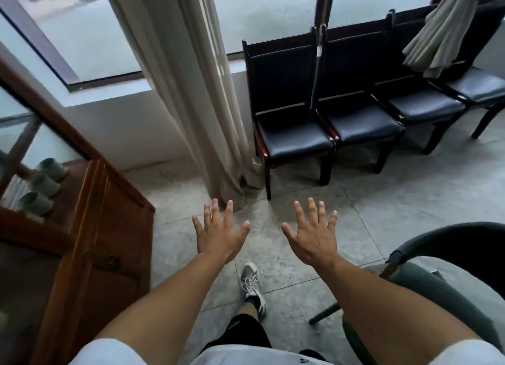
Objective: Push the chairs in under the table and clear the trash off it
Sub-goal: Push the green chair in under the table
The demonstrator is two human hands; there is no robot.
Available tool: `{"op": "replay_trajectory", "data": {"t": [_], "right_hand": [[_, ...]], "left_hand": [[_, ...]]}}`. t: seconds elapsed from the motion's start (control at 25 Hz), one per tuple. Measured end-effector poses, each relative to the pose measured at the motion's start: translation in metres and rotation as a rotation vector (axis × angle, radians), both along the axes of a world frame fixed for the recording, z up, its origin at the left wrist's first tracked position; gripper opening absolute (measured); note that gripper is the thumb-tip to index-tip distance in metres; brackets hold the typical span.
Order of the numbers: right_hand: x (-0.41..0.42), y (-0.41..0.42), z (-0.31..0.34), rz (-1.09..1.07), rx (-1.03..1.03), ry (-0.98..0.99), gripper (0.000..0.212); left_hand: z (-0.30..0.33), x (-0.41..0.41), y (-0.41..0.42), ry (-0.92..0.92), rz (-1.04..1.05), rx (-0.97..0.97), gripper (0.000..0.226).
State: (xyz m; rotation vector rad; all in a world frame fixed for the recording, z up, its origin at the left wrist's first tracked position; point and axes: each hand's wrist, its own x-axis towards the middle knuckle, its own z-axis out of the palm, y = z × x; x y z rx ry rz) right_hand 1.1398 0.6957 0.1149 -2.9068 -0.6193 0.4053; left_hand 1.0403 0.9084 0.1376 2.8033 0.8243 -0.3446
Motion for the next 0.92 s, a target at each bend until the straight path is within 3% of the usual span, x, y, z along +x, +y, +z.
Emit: {"op": "replay_trajectory", "data": {"t": [0.52,0.92], "right_hand": [[0.219,0.019,0.016,-0.415,-0.091,-0.008,0.079],[0.373,-0.068,-0.003,-0.665,-0.062,0.031,0.079]], "left_hand": [[-0.013,0.295,0.056,0.026,-0.374,-0.064,0.084],[-0.023,0.516,-0.035,-0.006,-0.647,-0.016,0.083]]}}
